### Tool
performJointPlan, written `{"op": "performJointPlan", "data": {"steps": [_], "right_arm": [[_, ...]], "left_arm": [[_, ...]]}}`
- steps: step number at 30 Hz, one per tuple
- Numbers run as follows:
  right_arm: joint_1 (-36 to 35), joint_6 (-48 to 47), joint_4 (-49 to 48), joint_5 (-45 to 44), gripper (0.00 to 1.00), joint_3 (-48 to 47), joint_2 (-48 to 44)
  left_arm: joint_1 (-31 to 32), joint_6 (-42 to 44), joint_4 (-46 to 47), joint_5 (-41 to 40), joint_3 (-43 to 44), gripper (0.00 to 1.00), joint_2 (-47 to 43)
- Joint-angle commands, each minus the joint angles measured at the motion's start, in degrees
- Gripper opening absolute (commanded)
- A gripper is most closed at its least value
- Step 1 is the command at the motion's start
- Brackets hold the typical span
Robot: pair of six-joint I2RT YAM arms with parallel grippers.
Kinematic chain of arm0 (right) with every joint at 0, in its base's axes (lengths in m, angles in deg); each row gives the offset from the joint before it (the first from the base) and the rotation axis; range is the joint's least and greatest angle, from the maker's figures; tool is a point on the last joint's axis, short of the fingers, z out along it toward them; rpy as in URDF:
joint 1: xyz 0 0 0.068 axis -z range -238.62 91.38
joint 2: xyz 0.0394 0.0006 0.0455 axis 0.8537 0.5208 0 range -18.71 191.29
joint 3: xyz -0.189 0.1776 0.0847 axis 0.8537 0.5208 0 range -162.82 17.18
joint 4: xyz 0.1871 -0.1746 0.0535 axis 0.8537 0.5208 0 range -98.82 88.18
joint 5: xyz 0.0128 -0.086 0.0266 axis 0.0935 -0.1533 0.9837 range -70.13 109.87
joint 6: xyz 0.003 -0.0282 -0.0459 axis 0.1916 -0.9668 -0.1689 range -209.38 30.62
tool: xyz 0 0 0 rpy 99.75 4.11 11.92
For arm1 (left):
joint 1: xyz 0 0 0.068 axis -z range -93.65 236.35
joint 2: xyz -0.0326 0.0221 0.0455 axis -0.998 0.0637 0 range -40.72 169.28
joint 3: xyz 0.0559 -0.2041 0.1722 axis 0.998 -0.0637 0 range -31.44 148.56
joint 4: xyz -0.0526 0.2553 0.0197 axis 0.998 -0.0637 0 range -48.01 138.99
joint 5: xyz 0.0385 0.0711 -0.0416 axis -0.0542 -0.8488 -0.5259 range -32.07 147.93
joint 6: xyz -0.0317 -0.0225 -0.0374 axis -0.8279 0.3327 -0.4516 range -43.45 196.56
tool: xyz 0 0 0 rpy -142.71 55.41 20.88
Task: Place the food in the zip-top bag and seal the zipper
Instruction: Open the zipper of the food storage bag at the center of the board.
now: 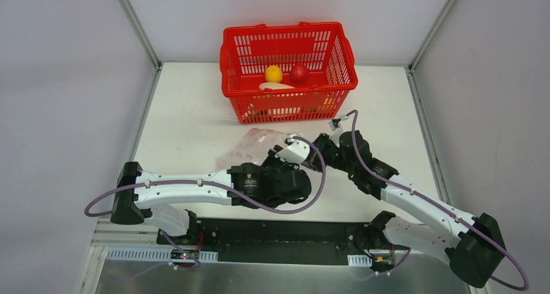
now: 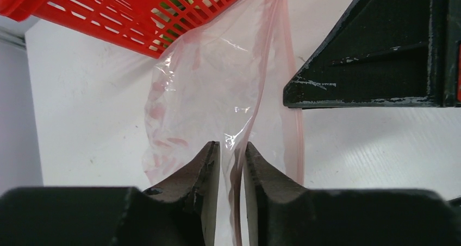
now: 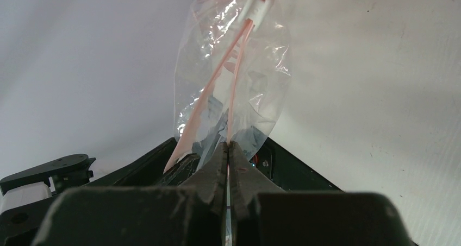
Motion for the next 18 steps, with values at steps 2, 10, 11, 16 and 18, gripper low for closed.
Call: {"op": "performJointPlan", "data": {"steps": [2,10,11,16,18], "right_arm": [[-0.2,-0.6,-0.7,-1.1,0.0,-3.2,-1.7],[-0.2,-4.2,4.2,-2.6,0.0,-2.7,-0.7],[-0.2,-5.3,5.2,-2.3,0.0,-2.7,-0.1],[-0.3,-9.3,12.2,-1.3,0.0,-1.6,0.5],[-0.2,-9.8,12.5,-1.1,0.0,-1.0,-0.2]], "left_arm": [[-0.5,-2.0,0.4,1.1,-1.0,0.13,-1.9],[-1.4,-4.1,2.8,0.0,-3.7,0.0,-7.1],[-1.6,-4.7,2.9,-0.2,-4.3,0.0,-8.2],[-2.9,-8.3,2.2,-2.3,-8.4,0.0,-15.2],[-3.1,-8.5,4.0,-1.9,-10.6,0.0,-17.5]]}}
